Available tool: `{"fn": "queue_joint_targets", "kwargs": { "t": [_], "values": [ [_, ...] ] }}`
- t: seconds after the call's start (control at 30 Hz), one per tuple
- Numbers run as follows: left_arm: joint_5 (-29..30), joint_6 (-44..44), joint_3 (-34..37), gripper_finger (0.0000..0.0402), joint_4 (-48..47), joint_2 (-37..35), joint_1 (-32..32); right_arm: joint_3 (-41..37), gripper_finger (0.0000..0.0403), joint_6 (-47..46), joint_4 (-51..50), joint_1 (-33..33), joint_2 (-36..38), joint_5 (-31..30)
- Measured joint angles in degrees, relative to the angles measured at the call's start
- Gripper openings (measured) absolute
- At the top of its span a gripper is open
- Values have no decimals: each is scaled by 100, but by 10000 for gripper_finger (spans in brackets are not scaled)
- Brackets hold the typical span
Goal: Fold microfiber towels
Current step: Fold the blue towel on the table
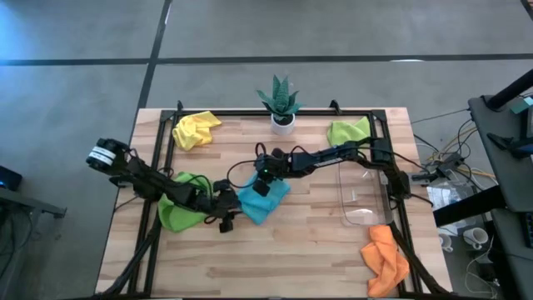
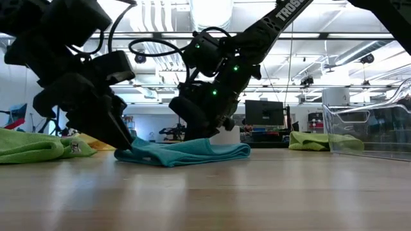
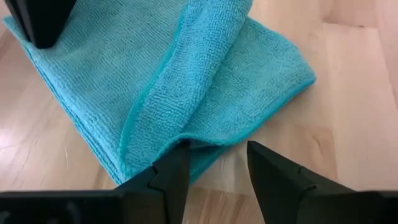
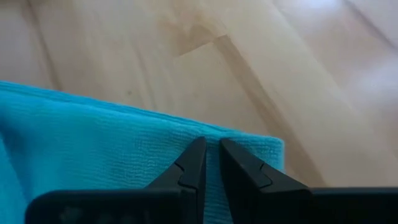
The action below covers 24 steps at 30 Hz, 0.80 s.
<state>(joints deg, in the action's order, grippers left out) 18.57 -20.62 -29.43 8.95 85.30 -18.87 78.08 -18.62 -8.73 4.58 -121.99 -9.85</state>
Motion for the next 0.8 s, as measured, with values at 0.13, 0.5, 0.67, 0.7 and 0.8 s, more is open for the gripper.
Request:
{"fn": "queue_joint_targets", "kwargs": {
  "t": [0.13, 0.5, 0.67, 0.7, 0.8],
  "values": [
    [-2, -3, 34, 144, 105, 75, 0, 0, 43, -19, 1, -2, 0, 87],
    [99, -147, 54, 144, 381, 626, -4, 0, 43, 25, -141, 105, 0, 21],
    [36, -287, 58, 144, 376, 675, -7, 0, 43, 63, -236, 126, 13, -328],
    [33, -290, 59, 144, 370, 675, -8, 0, 43, 64, -249, 138, 17, -330],
    [22, -291, 59, 144, 362, 664, -11, 0, 43, 71, -265, 154, 36, -375]
  ]
}}
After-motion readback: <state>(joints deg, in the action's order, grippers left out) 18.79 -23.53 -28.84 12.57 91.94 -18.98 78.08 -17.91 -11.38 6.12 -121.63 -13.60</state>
